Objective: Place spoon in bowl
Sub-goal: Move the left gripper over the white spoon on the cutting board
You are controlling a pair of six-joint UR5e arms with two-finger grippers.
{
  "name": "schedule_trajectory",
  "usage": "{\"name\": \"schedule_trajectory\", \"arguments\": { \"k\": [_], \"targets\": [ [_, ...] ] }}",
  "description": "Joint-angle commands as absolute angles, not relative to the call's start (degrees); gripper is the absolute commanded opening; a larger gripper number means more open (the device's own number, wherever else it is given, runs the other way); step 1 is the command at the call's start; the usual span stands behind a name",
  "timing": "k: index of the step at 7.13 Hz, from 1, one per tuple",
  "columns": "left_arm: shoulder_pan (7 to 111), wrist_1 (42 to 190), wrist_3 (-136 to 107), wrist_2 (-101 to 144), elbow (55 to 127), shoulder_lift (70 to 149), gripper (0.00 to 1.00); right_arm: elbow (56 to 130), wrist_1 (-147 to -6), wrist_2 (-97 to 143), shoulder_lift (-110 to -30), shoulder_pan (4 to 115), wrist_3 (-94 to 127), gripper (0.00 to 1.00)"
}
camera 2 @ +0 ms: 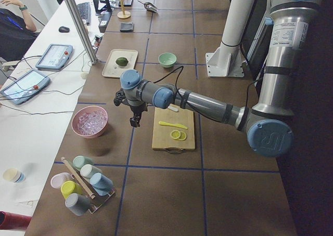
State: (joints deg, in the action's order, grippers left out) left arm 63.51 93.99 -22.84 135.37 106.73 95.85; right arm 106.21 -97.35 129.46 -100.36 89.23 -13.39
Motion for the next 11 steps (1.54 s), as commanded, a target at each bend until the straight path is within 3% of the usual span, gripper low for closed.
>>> {"name": "schedule_trajectory", "arguments": {
  "k": [1, 5, 7, 11],
  "targets": [
    [51.1, 101.5, -34.7, 123.5, 107.6, 95.5, 1.00, 106.5, -96.9, 129.5, -100.7, 89.3, -12.4, 1.00],
    [43.6, 107.5, -36.9, 120.6, 102.2, 95.9, 0.99, 106.7, -96.9, 129.5, -100.7, 89.4, -12.4, 1.00],
    [43.5, 107.6, -36.9, 120.7, 101.3, 96.1, 0.92, 106.7, -96.9, 129.5, -100.7, 89.5, -12.5, 1.00],
    [41.3, 107.3, -37.0, 120.7, 101.1, 97.0, 0.91, 106.7, -96.9, 129.5, -100.7, 89.9, -12.9, 1.00]
  ]
}}
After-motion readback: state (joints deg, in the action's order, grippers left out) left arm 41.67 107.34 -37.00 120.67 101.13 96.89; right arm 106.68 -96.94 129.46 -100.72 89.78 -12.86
